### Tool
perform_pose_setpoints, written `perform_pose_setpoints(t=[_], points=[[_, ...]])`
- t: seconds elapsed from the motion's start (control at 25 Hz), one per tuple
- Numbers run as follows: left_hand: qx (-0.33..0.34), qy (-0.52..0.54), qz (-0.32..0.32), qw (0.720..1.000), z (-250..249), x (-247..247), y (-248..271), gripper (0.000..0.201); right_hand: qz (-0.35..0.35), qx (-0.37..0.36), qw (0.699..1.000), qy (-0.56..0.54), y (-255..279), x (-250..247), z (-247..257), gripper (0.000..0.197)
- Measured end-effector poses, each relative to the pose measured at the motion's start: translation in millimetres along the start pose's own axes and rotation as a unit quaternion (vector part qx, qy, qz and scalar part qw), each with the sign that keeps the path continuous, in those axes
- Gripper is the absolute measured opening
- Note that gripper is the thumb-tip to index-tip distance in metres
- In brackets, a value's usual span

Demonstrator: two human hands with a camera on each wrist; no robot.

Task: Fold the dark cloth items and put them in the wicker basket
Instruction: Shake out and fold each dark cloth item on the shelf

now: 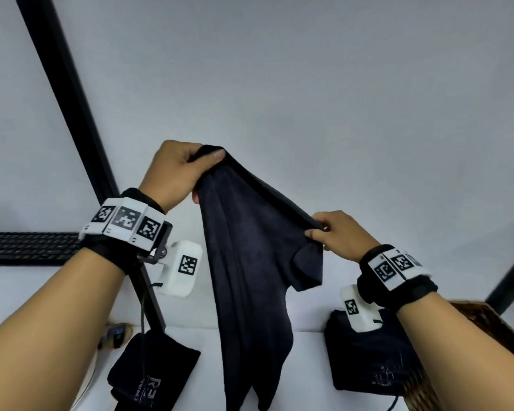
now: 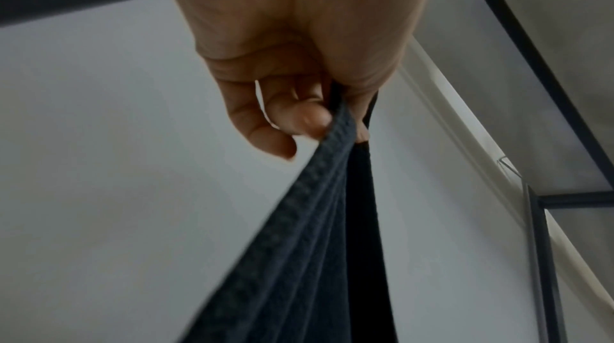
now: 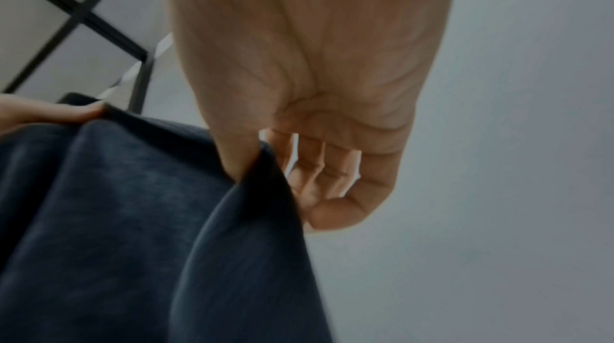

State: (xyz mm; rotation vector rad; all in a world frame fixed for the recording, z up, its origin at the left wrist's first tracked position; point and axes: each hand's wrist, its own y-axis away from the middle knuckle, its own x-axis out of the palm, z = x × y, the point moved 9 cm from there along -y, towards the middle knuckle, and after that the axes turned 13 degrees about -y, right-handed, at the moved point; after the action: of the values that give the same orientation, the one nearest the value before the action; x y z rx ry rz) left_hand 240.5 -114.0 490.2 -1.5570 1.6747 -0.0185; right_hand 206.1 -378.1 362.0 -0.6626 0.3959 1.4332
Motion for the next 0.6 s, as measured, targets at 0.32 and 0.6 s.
perform_pose_setpoints(t=[0.32, 0.6], points=[[-0.026, -0.014, -0.097, 0.995, 17, -52, 3, 0.036, -0.165, -0.058, 0.974, 0.141, 9, -68, 23, 0.015], [0.015, -0.027, -0.128, 0.991, -11, -66, 7, 0.028, -0.193, 0.005, 0.954, 0.230, 6, -71, 17, 0.004]])
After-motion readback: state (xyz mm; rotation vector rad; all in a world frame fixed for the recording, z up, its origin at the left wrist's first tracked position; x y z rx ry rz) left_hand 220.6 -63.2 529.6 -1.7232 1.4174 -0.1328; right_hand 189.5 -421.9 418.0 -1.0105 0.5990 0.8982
